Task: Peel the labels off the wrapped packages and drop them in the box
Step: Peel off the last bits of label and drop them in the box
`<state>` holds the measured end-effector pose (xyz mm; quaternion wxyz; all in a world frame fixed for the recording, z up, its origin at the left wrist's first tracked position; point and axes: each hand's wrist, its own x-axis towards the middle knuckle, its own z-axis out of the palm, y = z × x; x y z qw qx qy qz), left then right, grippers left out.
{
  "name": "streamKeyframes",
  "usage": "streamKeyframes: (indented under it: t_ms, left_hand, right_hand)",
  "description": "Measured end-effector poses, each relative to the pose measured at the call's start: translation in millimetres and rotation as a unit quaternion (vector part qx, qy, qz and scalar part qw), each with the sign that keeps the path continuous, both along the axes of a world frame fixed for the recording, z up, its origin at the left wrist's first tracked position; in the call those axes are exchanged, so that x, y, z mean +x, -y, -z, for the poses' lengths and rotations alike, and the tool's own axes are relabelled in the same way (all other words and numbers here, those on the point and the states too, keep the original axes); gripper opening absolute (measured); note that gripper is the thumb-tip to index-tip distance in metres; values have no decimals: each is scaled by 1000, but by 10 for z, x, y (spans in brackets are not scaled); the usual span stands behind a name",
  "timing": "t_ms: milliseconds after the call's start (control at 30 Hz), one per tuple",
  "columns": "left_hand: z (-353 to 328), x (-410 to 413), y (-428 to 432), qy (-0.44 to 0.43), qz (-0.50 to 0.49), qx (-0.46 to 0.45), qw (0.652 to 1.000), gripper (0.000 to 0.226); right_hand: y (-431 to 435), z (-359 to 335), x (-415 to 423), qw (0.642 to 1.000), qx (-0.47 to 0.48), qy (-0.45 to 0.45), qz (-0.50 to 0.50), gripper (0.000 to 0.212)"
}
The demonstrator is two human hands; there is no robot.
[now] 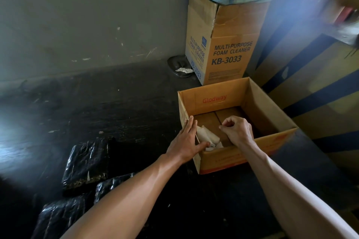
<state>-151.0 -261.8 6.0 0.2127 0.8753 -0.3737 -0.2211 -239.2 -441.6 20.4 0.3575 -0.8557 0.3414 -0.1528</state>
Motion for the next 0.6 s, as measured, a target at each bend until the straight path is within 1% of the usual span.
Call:
streamKeyframes:
  t_ms: [67,100,200,233,367,467,600]
  left_hand:
    - [-16,1,1,5,3,1,1000,103]
    - [-28,10,-3,13,8,6,1000,103]
    - [-39,79,-57,69,26,28,997,104]
    - [-42,115,-91,77,19,30,996,106]
    - [-104,323,-347,73,-42,32,996,109]
    - [-167,534,-737,78,-88,20,993,101]
    - [-141,850,-1468,107,-164,8,981,92]
  right_hand:
    - [2,-4,-5,1000,12,-4,4,15]
    - [-4,-8,-5,1000,14,-10,1,22]
    - [-58,-11,-7,999,8,-45,-9,53]
    - [-85,-19,-11,998,7,-55,-11,59]
    - [-151,-58,-18,996,-5,-91,-11,75]
    - [-194,-103,-3,992,-9,-128,-17,83]
    - [-407,-191,175,990,-26,-138,-18,87]
